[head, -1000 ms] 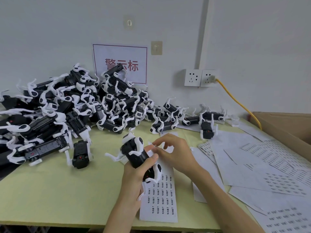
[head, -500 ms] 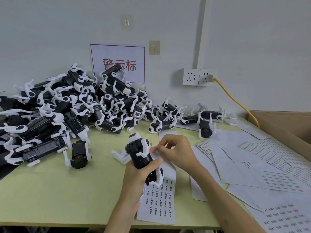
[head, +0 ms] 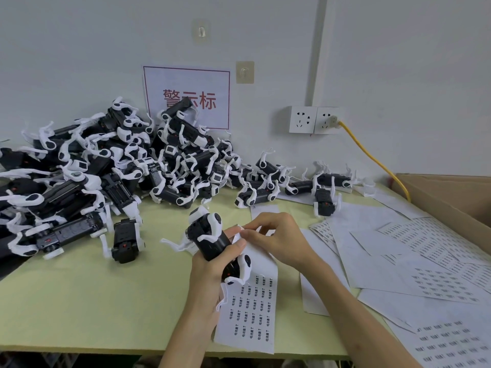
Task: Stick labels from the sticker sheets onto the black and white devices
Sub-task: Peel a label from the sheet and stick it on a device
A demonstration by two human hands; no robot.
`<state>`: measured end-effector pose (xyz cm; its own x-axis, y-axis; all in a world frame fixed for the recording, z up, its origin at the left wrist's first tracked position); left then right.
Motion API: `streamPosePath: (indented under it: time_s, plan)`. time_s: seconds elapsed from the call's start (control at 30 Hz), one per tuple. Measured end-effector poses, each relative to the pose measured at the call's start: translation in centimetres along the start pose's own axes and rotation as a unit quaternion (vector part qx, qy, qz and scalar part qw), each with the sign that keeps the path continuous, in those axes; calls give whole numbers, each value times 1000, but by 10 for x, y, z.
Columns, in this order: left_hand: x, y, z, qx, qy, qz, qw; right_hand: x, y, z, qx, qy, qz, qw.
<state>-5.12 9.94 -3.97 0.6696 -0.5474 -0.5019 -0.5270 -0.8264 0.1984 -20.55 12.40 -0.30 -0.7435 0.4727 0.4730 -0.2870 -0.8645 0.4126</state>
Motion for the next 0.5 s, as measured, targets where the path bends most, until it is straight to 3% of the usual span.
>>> streamPosePath:
  time_s: [0.27,0.5]
  plan:
    - [3,1,3,-3,-13,-13,1000,-3,0,0,13,-79,-18,997]
    - [6,1,7,7,-10,-31,999,-1,1,-5,-19,-48,-25,998]
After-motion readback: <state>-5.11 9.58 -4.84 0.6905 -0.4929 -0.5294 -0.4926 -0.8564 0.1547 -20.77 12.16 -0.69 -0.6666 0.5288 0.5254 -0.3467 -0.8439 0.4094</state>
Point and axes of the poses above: each hand's wrist, its own y-axis towards the middle knuckle, its own x-axis out of the back of the hand, z = x × y, the point moved 7 cm from there along y, towards the middle knuckle, and after that the axes turned 3 degrees about -x, right-handed, at the moved point
